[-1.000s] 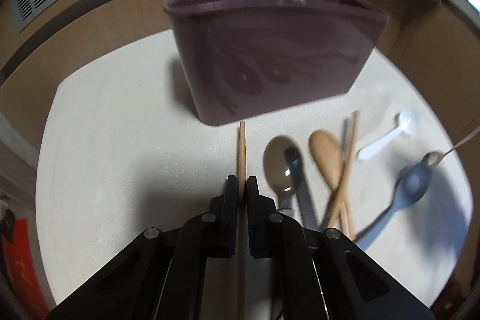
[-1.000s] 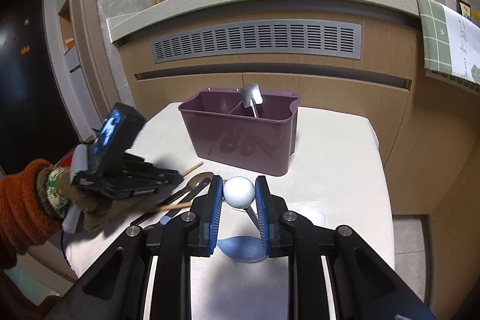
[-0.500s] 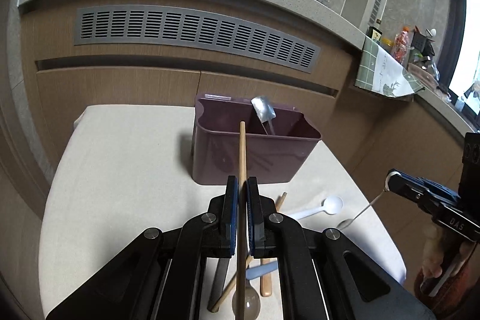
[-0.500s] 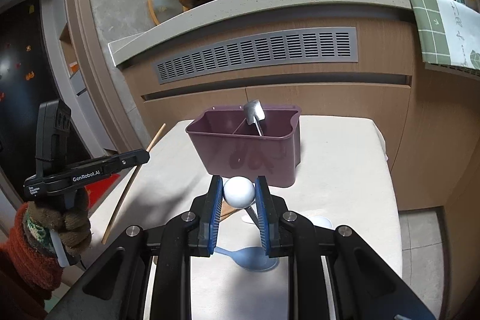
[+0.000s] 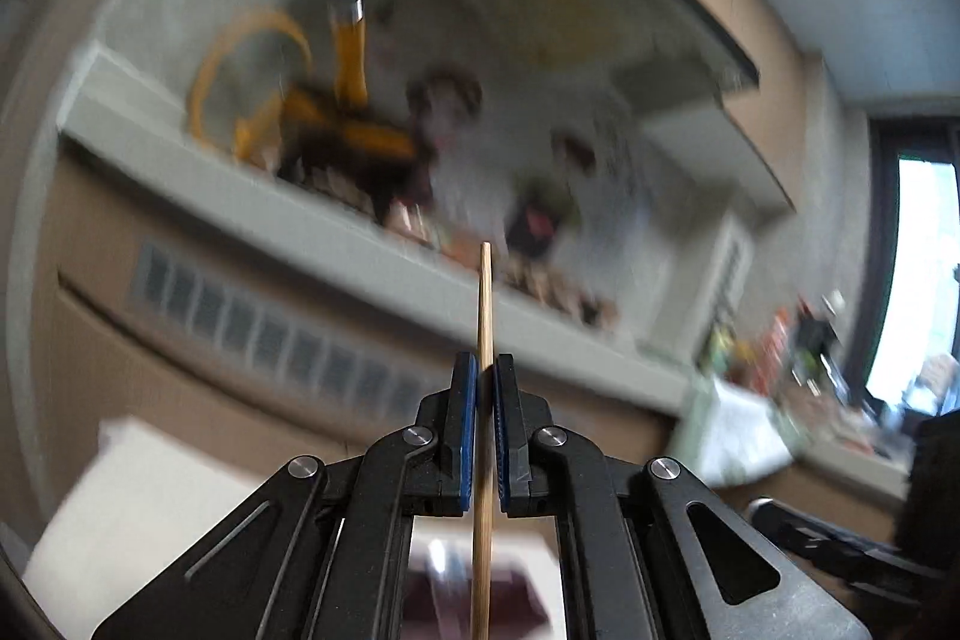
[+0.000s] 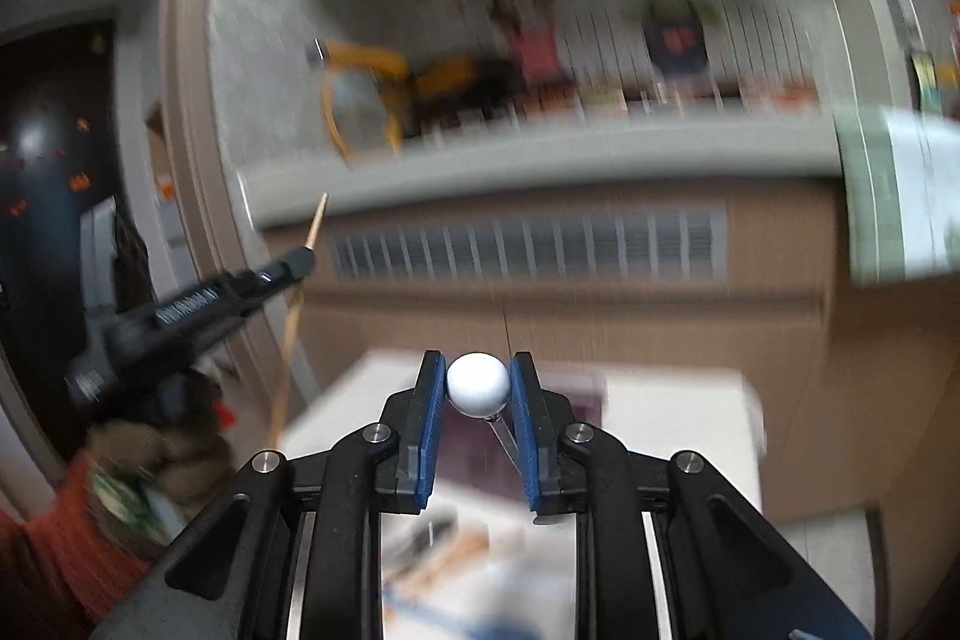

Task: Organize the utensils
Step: 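Lower the chopstick and white-tipped spoon into the purple caddy and open both grippers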

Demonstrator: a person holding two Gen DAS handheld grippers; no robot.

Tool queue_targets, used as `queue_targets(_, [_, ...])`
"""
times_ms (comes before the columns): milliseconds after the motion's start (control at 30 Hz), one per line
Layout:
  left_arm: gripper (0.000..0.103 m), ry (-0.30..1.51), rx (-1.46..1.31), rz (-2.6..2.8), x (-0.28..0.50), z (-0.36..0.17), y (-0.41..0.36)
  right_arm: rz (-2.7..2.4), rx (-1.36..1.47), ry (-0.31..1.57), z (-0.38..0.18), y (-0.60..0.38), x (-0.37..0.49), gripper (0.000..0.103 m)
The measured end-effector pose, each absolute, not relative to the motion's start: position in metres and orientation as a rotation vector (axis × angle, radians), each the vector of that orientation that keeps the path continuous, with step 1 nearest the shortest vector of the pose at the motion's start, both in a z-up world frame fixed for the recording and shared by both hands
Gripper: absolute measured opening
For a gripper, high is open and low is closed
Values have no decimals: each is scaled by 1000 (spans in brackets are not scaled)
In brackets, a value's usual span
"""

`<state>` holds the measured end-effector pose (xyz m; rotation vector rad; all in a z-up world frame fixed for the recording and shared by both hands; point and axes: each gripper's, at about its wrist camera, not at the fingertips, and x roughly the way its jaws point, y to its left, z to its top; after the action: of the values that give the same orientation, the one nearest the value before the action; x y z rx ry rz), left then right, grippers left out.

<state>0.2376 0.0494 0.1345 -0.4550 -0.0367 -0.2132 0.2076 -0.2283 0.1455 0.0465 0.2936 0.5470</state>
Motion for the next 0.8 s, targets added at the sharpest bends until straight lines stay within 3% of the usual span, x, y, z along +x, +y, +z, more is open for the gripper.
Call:
queue_targets(167, [5, -134, -400, -82, 276, 115, 32, 599, 63, 302, 155, -221, 253, 19])
queue_targets(433, [5, -20, -439, -95, 332, 78, 37, 629, 143, 452, 108, -219, 322, 19])
queue_targets(800, [7, 157, -485, -152, 326, 52, 50, 632, 132, 634, 61, -209, 346, 21])
